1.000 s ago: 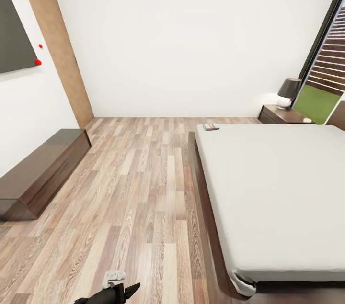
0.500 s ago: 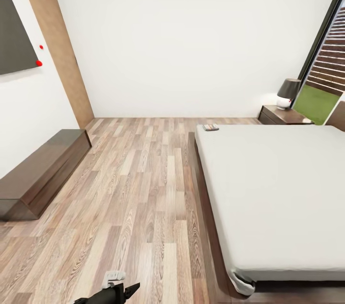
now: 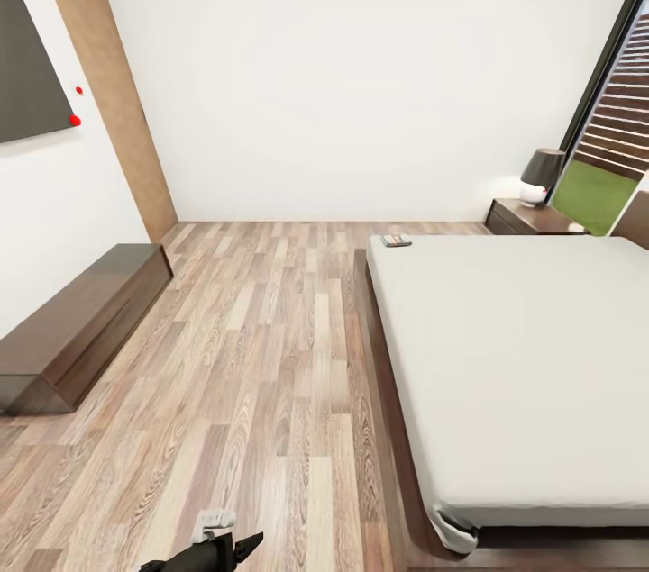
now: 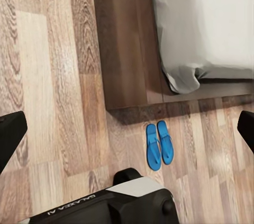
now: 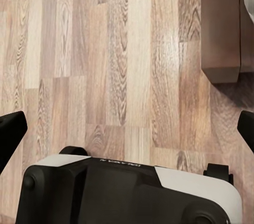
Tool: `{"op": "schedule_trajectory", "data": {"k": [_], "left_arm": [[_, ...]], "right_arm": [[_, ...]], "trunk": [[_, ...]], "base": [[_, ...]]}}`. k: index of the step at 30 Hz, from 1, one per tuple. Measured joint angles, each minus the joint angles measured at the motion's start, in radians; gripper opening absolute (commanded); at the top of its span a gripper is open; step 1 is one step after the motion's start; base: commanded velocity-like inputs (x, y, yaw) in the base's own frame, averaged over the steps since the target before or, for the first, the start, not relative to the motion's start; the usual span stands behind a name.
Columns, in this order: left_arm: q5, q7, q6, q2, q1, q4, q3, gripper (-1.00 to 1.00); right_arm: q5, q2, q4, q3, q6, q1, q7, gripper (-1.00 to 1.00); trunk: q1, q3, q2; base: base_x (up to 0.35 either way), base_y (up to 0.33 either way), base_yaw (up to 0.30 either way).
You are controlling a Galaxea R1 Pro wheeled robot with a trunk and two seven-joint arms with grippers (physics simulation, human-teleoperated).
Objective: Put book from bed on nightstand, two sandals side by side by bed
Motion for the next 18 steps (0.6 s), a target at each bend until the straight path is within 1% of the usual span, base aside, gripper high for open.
{"op": "schedule_trajectory", "data": {"k": [2, 18], "left_arm": [[0.000, 0.000, 0.000, 0.000, 0.000, 0.000, 0.000, 1.00], [0.000, 0.000, 0.000, 0.000, 0.000, 0.000, 0.001, 1.00]], "right_arm": [[0.000, 0.000, 0.000, 0.000, 0.000, 0.000, 0.000, 1.00], [0.000, 0.000, 0.000, 0.000, 0.000, 0.000, 0.000, 1.00]], "trunk": [[-0.008, 0.006, 0.014], [-0.008, 0.006, 0.014]], "base": [[0.000, 0.000, 0.000], [0.000, 0.000, 0.000]]}}
